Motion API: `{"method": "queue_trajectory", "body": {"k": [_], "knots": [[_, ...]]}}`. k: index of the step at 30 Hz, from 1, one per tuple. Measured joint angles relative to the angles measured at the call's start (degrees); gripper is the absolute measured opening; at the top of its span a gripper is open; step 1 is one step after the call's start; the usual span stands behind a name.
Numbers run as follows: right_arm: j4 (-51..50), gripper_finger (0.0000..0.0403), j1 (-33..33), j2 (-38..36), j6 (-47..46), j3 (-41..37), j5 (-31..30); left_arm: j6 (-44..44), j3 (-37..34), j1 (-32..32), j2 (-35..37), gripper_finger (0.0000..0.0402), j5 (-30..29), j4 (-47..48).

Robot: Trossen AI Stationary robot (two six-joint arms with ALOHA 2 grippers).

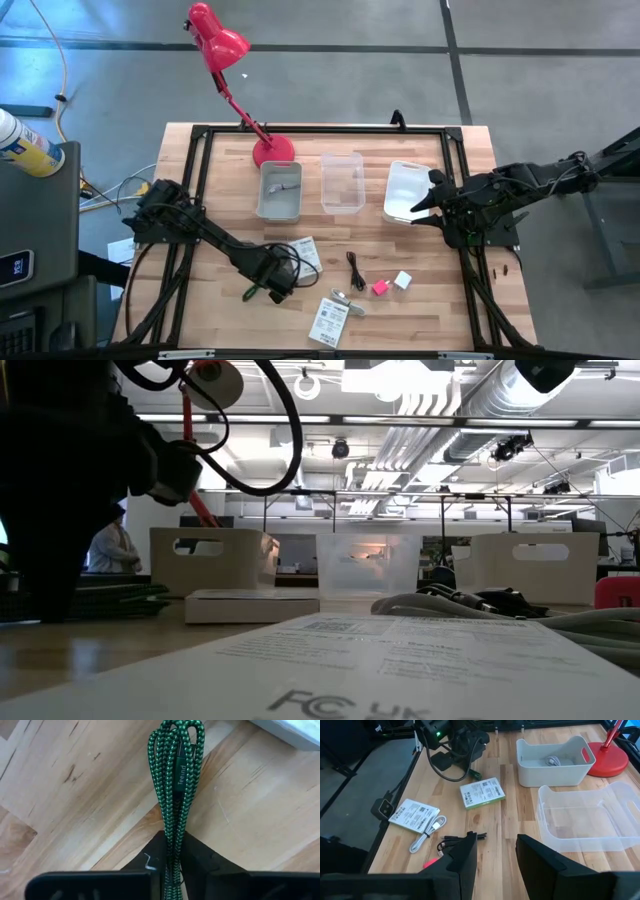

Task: Pick and place items into bin
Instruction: Put the black and green charger cable into the gray bin

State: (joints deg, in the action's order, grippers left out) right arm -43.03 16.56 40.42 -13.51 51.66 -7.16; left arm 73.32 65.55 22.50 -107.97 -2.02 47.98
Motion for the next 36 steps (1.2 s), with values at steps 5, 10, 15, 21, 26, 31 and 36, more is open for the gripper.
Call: {"method": "queue_trajectory", "body": {"k": [5, 10, 15, 21, 26, 31, 36], "knots": [[0.0, 0.0128, -0.01, 0.0, 0.02, 0.0, -0.14, -1.43, 1.05, -0.04, -0.25, 0.0018, -0.33, 2.41], [-0.02, 0.0128, -0.02, 0.0, 0.04, 0.0, -1.05, -1.55, 1.39, -0.04, -0.23, 0.0006, -0.61, 2.31], [-0.02, 0.0128, -0.02, 0.0, 0.04, 0.0, -1.05, -1.53, 1.41, -0.04, -0.2, 0.0022, -0.59, 2.16], [-0.02, 0.0128, -0.02, 0.0, 0.04, 0.0, -1.05, -1.53, 1.48, -0.04, -0.01, 0.0016, 0.07, 1.65], [-0.02, 0.0128, -0.02, 0.0, 0.04, 0.0, -1.04, -2.75, 3.45, -0.07, 0.5, 0.001, -0.18, 2.97], [0.0, 0.0128, 0.0, 0.0, 0.02, 0.0, -1.05, -4.92, 7.97, -1.08, 0.95, 0.0019, -1.71, 9.9], [-0.02, 0.0128, 0.0, 0.0, -0.11, 0.0, -1.42, -9.33, 15.88, -2.88, 0.95, 0.0023, -5.24, 19.81]]}}
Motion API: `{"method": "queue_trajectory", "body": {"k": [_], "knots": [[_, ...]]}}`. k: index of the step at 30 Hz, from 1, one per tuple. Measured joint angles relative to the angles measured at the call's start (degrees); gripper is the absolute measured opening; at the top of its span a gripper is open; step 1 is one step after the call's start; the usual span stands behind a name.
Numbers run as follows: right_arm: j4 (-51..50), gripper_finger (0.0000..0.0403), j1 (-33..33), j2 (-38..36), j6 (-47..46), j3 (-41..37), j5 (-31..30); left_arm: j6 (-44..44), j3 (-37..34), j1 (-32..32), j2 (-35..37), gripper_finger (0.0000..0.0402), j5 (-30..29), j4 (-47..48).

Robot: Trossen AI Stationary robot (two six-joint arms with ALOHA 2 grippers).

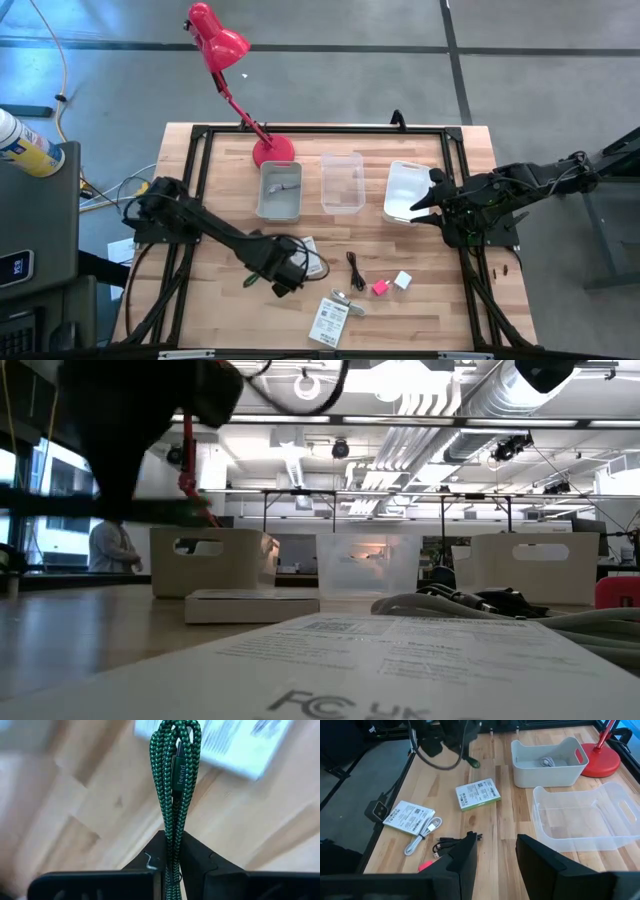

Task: Pick and place items into bin
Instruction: Put the black and green charger cable into the gray bin

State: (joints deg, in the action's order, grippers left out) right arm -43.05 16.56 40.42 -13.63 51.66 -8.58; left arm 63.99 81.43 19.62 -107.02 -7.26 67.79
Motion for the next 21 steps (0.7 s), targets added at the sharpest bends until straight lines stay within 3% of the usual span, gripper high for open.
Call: {"method": "queue_trajectory", "body": {"k": [10, 21], "knots": [[0.01, 0.0128, -0.02, 0.0, -1.73, 0.0, -0.49, -9.55, 17.04, -7.72, 0.04, 0.0012, -16.53, 16.77], [0.0, 0.0128, -0.01, 0.0, -4.38, 0.0, -0.07, -17.72, 20.11, -23.71, 0.04, 0.0018, -21.03, 18.62]]}}
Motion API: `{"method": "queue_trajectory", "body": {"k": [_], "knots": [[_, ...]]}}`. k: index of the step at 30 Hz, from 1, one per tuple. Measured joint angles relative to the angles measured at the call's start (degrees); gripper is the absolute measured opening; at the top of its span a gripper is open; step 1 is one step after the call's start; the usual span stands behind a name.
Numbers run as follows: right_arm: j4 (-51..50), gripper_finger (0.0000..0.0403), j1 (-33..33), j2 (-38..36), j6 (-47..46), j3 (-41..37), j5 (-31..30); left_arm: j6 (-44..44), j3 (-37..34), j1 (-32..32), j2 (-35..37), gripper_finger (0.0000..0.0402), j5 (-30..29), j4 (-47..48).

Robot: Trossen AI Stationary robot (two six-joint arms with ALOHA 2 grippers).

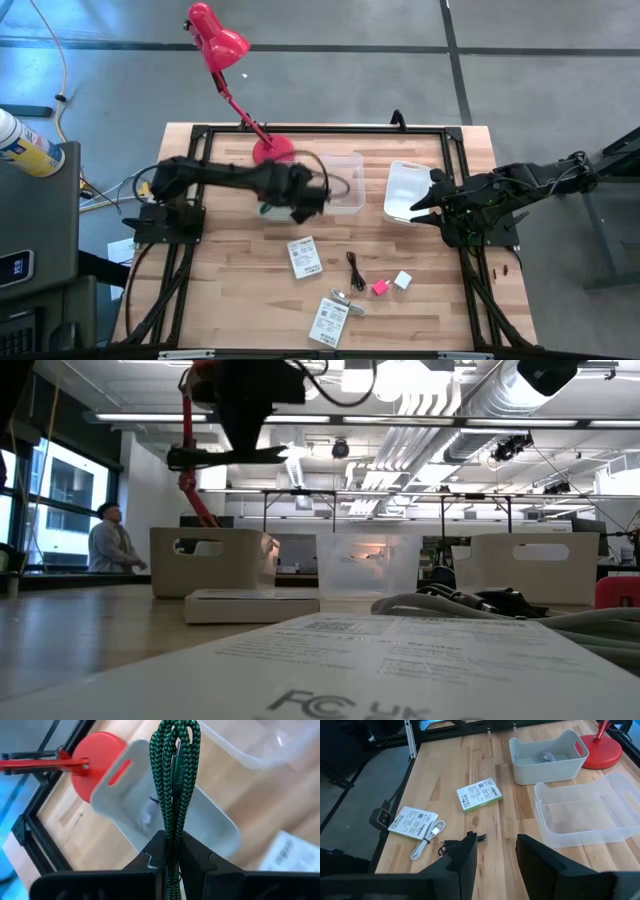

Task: Pick and place items into bin
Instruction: Put the black and green charger cable into the gray bin

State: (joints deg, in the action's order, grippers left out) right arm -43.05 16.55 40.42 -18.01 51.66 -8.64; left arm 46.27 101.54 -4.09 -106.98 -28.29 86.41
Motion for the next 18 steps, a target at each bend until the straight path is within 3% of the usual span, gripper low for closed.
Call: {"method": "queue_trajectory", "body": {"k": [9, 18], "knots": [[-0.03, 0.0128, 0.0, 0.0, -1.25, 0.0, 0.0, -2.87, -0.23, -9.89, -0.24, 0.0019, 1.82, -5.27], [-1.14, 0.0128, -0.01, 0.0, -1.3, 0.0, 0.15, -3.86, -7.81, -10.9, -1.57, 0.0019, 6.12, -7.21]]}}
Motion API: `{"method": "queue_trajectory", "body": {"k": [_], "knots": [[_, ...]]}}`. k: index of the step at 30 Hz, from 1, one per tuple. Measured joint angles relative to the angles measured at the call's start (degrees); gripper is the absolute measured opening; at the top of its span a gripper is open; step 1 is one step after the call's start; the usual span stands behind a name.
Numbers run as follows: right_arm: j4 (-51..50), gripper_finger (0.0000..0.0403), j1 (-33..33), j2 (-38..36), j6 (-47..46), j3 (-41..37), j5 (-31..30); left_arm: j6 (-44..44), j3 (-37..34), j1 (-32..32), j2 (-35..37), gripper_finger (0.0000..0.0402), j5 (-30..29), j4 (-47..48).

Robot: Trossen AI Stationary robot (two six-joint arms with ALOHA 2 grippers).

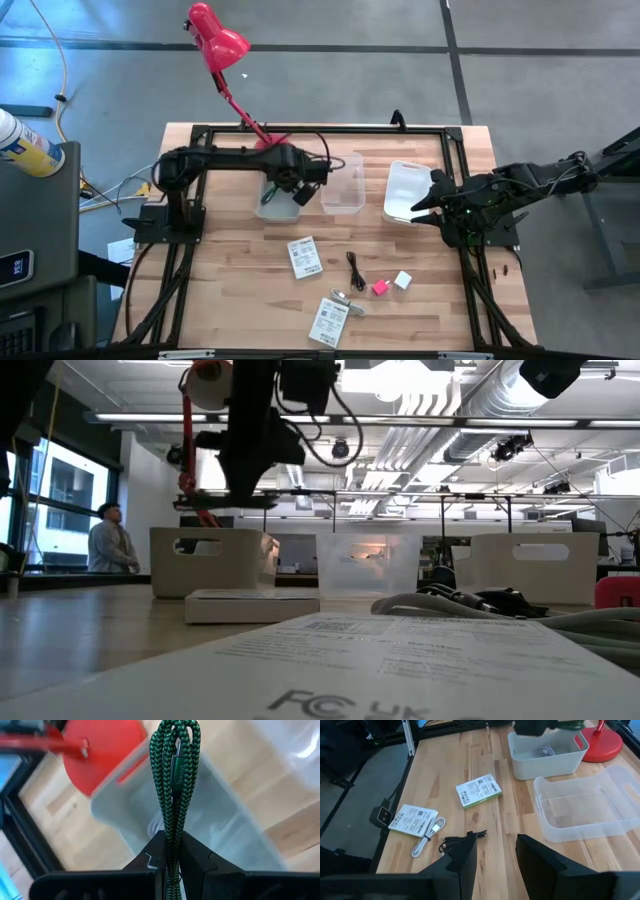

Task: Pick and place items into bin
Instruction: Put the black and green charger cable into the gray bin

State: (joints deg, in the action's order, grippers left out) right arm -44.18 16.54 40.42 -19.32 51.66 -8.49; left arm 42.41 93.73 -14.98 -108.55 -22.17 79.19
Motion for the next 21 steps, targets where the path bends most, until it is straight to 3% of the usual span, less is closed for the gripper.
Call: {"method": "queue_trajectory", "body": {"k": [8, 21], "knots": [[0.02, 0.0128, 0.01, 0.0, 1.76, 0.0, -2.51, 1.31, -7.55, -0.01, 0.13, 0.0019, 3.97, -6.97], [0.07, 0.0128, 0.02, 0.0, 1.38, 0.0, -2.56, 1.33, -7.95, -0.04, 0.13, 0.0019, 3.28, -7.89]]}}
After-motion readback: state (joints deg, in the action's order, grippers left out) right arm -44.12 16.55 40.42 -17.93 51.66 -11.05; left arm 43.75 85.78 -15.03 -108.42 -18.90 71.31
